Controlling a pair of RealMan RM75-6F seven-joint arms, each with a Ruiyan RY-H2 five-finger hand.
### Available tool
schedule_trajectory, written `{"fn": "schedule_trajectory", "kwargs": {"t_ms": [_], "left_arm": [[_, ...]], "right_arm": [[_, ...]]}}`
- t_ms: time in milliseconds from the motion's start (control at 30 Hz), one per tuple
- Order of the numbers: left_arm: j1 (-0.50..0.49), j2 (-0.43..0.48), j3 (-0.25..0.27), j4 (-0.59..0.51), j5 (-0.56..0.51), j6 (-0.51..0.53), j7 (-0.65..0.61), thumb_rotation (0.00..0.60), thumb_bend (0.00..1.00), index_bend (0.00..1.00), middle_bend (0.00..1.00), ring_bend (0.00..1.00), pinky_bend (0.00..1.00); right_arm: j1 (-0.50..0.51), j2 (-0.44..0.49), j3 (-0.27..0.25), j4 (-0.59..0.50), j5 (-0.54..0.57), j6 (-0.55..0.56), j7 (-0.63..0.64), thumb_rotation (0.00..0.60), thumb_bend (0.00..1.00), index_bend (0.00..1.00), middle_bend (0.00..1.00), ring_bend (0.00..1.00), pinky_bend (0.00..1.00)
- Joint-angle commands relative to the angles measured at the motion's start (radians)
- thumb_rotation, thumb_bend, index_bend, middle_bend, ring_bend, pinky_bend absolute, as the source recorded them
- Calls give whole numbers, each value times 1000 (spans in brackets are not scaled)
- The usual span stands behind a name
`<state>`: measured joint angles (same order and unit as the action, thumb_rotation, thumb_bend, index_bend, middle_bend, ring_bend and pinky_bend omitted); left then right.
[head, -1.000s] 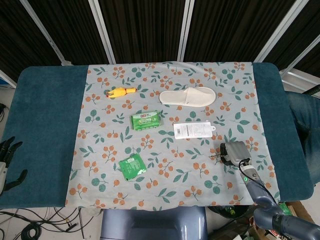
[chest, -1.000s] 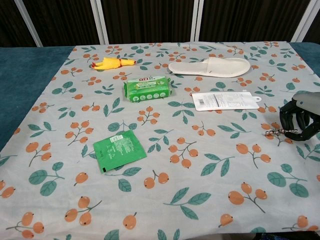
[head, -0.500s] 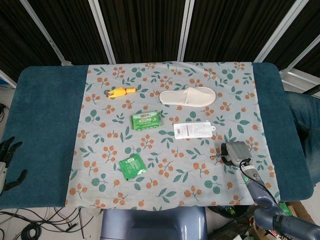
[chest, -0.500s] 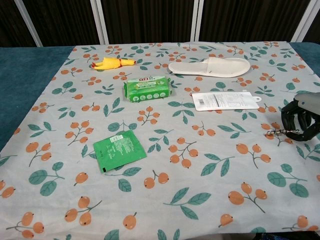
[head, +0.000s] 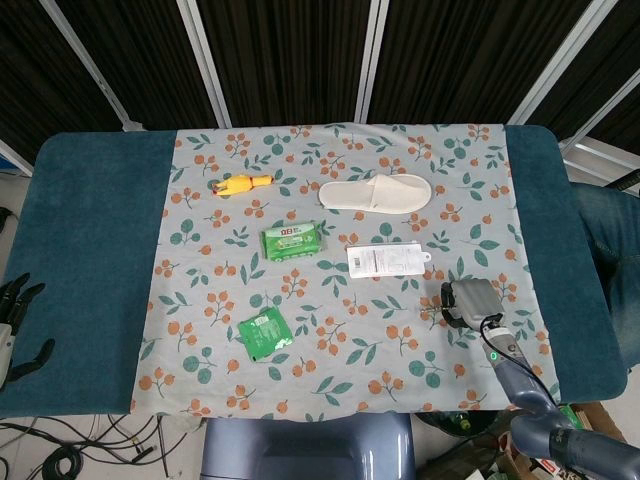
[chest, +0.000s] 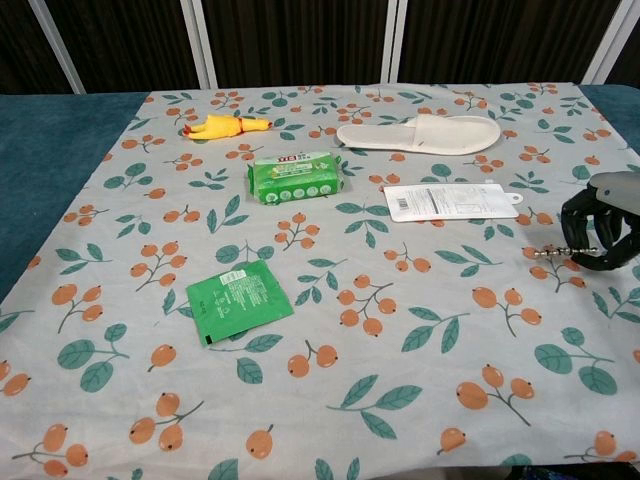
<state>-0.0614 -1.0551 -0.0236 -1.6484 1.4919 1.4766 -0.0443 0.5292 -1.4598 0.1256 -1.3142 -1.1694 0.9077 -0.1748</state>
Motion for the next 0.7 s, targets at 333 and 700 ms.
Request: {"fn": "schedule_trajectory", "kwargs": {"t_ms": [333, 700], "left_arm": [[-1, 1, 1, -1, 1, -3, -8, 600, 339, 124, 7, 30, 255], [-2, 4, 1, -2, -1, -6, -21, 600, 339, 125, 8, 30, 255]], "right_arm": [[60, 171, 105, -206, 133, -28, -66, 600, 503, 700, 527, 541, 425], [231, 360, 236, -483, 442, -37, -252, 600, 502, 700, 527, 541, 425]]}}
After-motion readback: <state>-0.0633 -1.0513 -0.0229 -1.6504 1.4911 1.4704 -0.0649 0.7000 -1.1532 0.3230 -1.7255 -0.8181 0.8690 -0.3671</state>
